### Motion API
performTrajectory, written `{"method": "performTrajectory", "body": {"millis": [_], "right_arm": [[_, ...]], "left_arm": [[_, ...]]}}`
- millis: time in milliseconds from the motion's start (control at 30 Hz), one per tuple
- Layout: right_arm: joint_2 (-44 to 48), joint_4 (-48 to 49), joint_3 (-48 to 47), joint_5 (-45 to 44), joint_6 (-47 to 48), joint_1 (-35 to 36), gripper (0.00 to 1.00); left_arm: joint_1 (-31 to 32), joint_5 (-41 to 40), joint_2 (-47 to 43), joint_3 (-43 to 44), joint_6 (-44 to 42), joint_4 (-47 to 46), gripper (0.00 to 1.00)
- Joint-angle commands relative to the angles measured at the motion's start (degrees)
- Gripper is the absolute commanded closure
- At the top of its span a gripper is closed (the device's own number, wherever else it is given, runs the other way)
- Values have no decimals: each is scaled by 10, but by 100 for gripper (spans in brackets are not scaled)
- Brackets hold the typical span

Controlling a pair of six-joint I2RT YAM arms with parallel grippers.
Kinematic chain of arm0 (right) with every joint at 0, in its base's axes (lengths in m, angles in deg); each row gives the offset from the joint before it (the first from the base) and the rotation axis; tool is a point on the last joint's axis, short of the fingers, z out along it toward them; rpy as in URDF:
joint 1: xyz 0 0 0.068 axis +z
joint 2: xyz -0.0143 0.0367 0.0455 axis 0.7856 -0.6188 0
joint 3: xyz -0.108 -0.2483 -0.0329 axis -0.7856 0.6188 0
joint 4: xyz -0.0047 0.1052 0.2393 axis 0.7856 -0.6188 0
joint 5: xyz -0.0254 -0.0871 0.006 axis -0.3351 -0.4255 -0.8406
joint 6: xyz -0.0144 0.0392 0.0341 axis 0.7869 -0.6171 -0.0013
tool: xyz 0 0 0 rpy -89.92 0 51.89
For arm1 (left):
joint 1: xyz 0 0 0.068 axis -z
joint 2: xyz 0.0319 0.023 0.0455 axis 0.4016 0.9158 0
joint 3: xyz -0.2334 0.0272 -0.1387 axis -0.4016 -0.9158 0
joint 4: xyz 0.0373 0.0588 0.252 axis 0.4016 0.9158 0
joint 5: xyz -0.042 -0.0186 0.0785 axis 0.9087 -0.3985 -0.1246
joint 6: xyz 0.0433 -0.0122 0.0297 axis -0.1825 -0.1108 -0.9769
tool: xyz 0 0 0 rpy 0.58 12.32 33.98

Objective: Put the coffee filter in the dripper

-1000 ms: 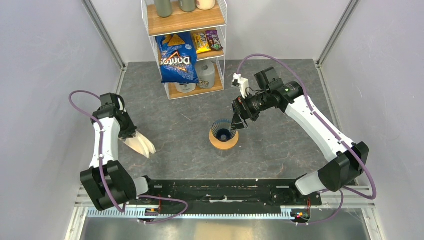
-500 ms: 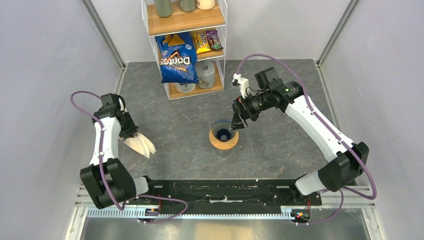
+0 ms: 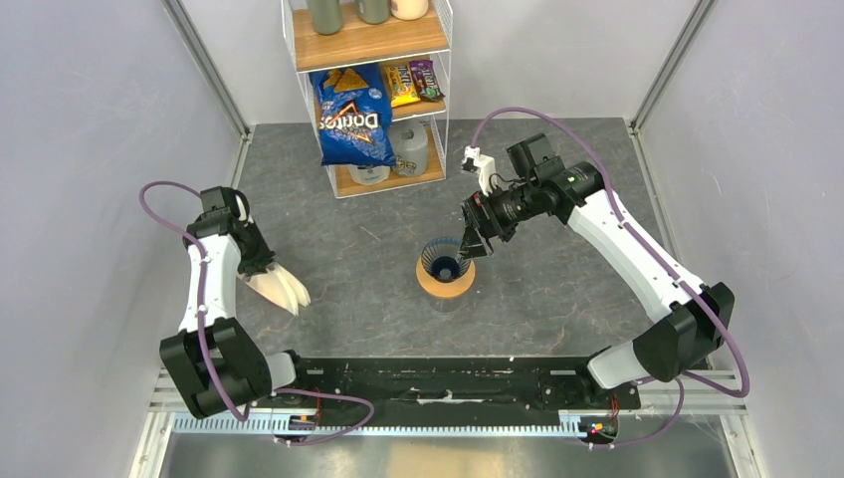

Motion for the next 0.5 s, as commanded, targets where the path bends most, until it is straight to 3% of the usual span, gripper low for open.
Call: {"method": "performTrajectory", "body": {"millis": [0,467], "right_arm": [[11,8,-16,3,0,-2,3],[8,7,-20,4,0,-2,3]], "left_arm": [[-3,1,7,2,19,-13,74],[-3,-27,9,10,30,1,81]]}}
